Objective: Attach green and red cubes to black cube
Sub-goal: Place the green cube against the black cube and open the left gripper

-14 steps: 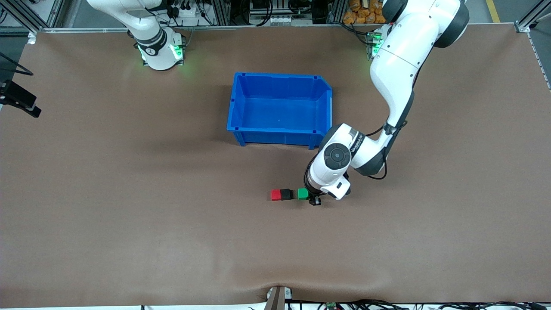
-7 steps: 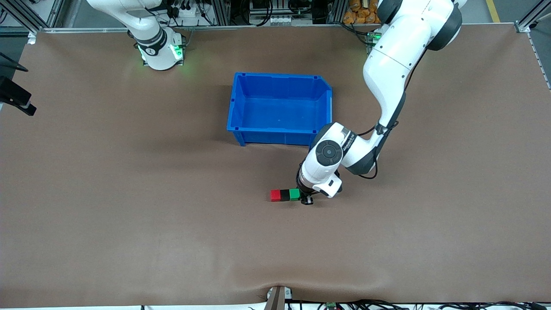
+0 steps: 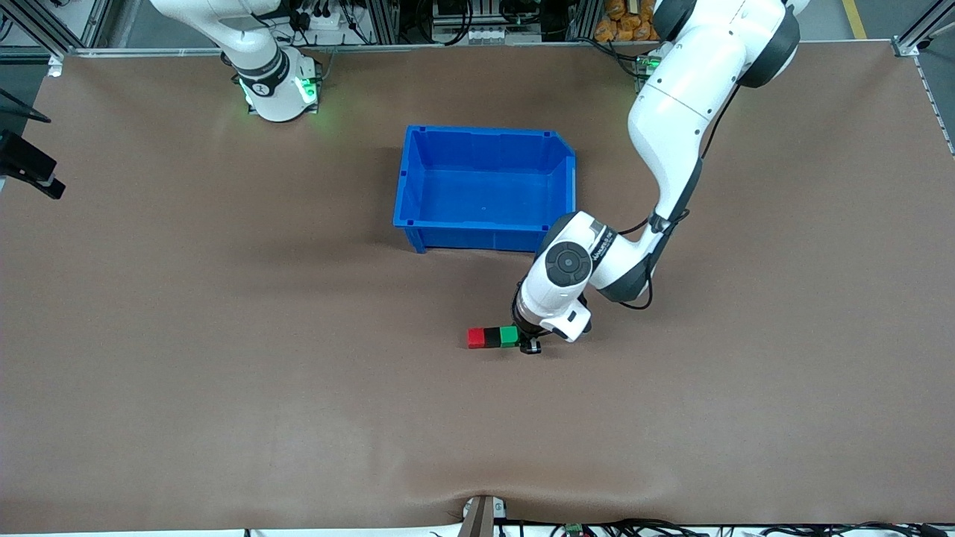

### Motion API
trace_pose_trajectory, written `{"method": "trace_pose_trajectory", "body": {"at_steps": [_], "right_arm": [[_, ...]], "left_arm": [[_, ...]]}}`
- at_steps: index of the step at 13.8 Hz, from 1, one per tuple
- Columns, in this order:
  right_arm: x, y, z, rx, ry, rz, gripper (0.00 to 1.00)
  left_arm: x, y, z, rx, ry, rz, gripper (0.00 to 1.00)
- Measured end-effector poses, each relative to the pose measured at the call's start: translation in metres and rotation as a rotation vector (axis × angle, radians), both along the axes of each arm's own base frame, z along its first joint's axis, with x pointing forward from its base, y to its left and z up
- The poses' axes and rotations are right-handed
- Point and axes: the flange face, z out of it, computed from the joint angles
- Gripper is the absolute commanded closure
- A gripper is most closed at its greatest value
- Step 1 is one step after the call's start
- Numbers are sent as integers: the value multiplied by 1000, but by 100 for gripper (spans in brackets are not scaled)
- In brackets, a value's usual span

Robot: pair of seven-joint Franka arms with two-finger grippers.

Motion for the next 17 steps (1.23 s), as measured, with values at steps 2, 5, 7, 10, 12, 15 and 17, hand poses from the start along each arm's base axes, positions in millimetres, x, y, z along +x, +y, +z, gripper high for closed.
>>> {"method": "trace_pose_trajectory", "body": {"at_steps": [2, 5, 7, 10, 12, 15, 17], "right_arm": [[0, 0, 0, 0, -1, 1, 0], [0, -1, 0, 0, -2, -2, 0], [0, -1, 0, 0, -2, -2, 0], [0, -1, 1, 0, -3, -2, 0], [0, -1, 1, 0, -3, -2, 0], [0, -1, 1, 0, -4, -2, 0], [0, -1, 1, 0, -4, -2, 0]], "left_arm": [[-8, -11, 0, 1, -2, -32, 100], [-17, -23, 0, 1, -2, -55, 71], [-18, -23, 0, 3, -1, -57, 26], [-16, -22, 1, 7, 2, -58, 23], [-13, -21, 8, 16, 7, -75, 22], [-4, -12, 37, 51, 11, -186, 22], [8, 5, 75, 68, -11, -269, 22]]}}
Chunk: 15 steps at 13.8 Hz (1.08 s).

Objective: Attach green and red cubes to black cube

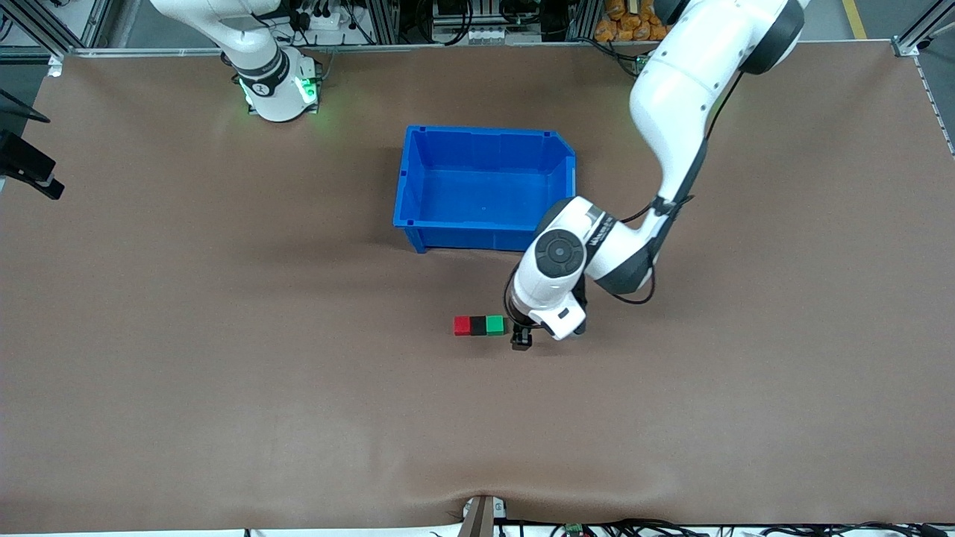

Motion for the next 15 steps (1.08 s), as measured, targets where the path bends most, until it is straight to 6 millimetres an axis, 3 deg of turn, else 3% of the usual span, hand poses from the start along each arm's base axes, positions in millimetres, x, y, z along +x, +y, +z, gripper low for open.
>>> {"method": "trace_pose_trajectory", "body": {"at_steps": [4, 7, 9, 11, 15], "right_arm": [[0, 0, 0, 0, -1, 0, 0], [0, 1, 0, -1, -1, 2, 0], [0, 1, 1, -2, -4, 2, 0], [1, 0, 1, -2, -9, 1, 0], [1, 0, 1, -2, -10, 0, 0]], "left_arm": [[28, 61, 86, 29, -42, -166, 21], [31, 89, 126, 59, -49, -342, 20], [33, 125, 158, 92, -32, -538, 20], [39, 181, 203, 115, -38, -655, 20], [34, 316, 289, 155, -49, -784, 20]]}}
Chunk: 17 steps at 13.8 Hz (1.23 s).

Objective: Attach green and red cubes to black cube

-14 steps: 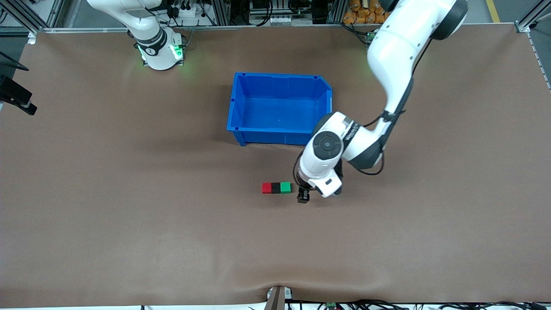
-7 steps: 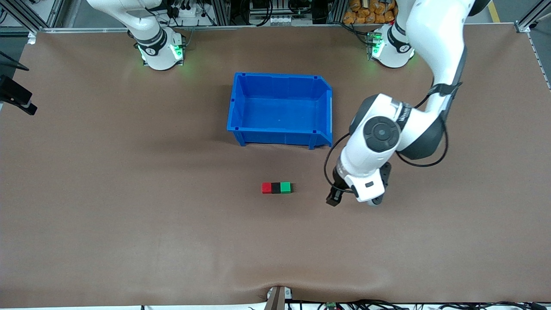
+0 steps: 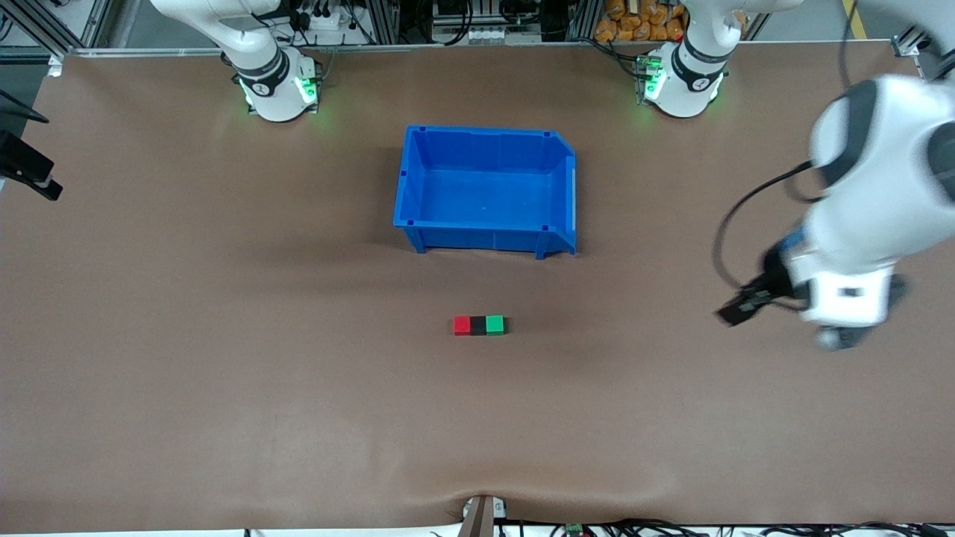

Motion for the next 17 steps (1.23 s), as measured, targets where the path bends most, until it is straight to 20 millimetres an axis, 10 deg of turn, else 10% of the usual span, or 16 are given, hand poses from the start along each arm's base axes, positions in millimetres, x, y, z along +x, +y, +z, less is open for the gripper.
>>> {"method": "trace_pose_trajectory", "body": {"at_steps": [6, 17], "right_arm": [[0, 1, 0, 0, 0, 2, 0], [0, 2, 0, -1, 0, 3, 0]], "left_arm": [[-17, 104, 38, 33, 19, -250, 20], [-124, 75, 95, 63, 46, -357, 20]]}}
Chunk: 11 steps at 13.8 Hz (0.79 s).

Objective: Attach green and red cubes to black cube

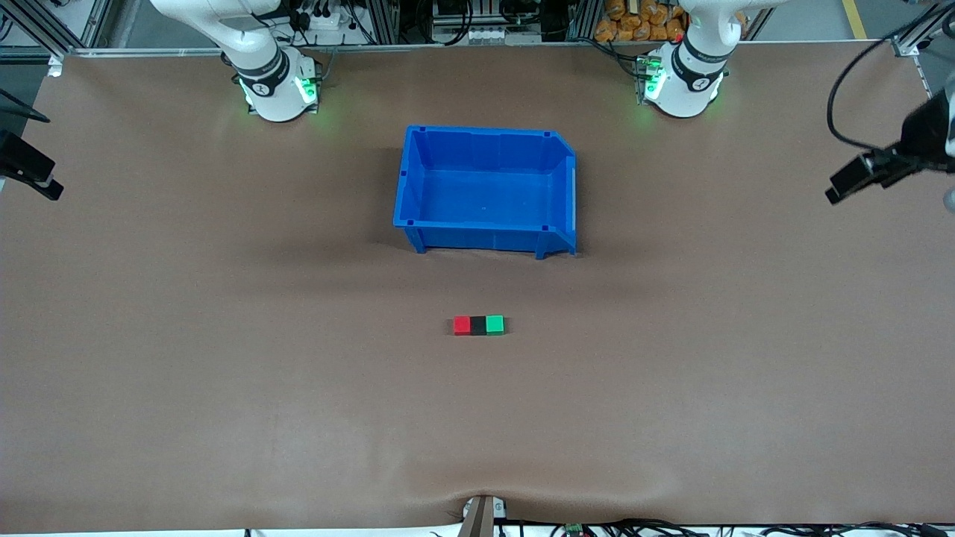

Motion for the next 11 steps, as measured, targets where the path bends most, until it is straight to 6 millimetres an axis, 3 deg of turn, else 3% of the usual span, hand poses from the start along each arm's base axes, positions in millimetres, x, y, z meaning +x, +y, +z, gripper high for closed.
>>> {"method": "trace_pose_trajectory", "body": {"at_steps": [3, 6, 11], "right_arm": [[0, 0, 0, 0, 0, 1, 0], [0, 0, 0, 0, 0, 1, 0], [0, 0, 0, 0, 0, 1, 0]], "left_arm": [[-22, -15, -3, 12, 12, -31, 20], [-31, -38, -7, 16, 23, -77, 20], [-29, -31, -3, 14, 16, -120, 20]]}}
